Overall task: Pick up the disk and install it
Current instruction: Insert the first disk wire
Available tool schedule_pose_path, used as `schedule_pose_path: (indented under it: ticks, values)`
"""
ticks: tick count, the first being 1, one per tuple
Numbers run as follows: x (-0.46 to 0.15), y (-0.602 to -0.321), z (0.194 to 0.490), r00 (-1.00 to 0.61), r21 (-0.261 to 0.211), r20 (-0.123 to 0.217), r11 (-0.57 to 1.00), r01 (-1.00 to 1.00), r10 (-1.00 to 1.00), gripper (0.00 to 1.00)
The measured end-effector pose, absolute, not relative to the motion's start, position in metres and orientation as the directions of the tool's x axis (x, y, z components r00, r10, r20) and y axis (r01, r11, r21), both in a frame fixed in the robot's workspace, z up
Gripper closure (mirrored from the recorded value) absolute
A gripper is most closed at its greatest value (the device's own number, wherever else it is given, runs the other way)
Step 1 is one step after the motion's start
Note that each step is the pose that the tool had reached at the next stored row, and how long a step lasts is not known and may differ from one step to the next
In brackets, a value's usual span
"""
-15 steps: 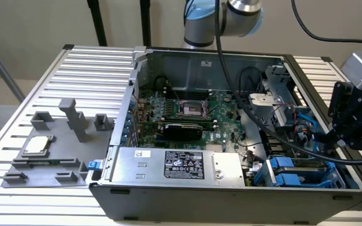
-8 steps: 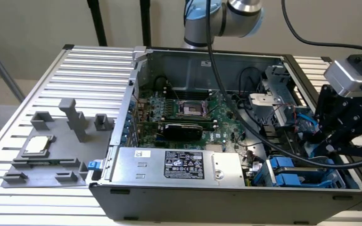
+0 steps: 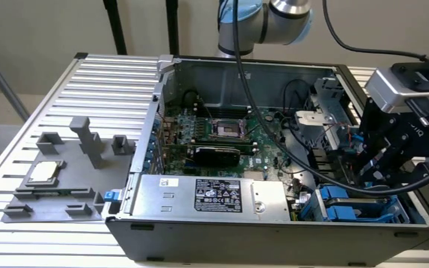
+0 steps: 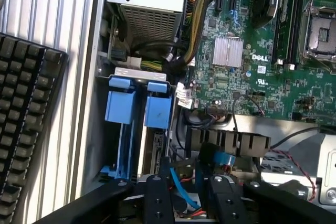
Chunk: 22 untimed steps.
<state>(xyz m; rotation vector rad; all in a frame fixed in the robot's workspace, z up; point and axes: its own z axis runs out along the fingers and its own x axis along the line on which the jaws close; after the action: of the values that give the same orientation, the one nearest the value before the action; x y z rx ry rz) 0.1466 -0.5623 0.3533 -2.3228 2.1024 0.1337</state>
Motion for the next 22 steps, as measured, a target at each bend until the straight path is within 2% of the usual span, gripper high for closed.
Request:
schedule_pose_path:
  ticks: [11,22]
  values:
    - [0.154,-0.593,0.353,0.097,0.058,-0.068,-0.101,-0.993,-0.993,0.66]
    - [0.175,-0.596,0.350,0.132,0.056,-0.082,-0.137,-0.989,-0.988,0.66]
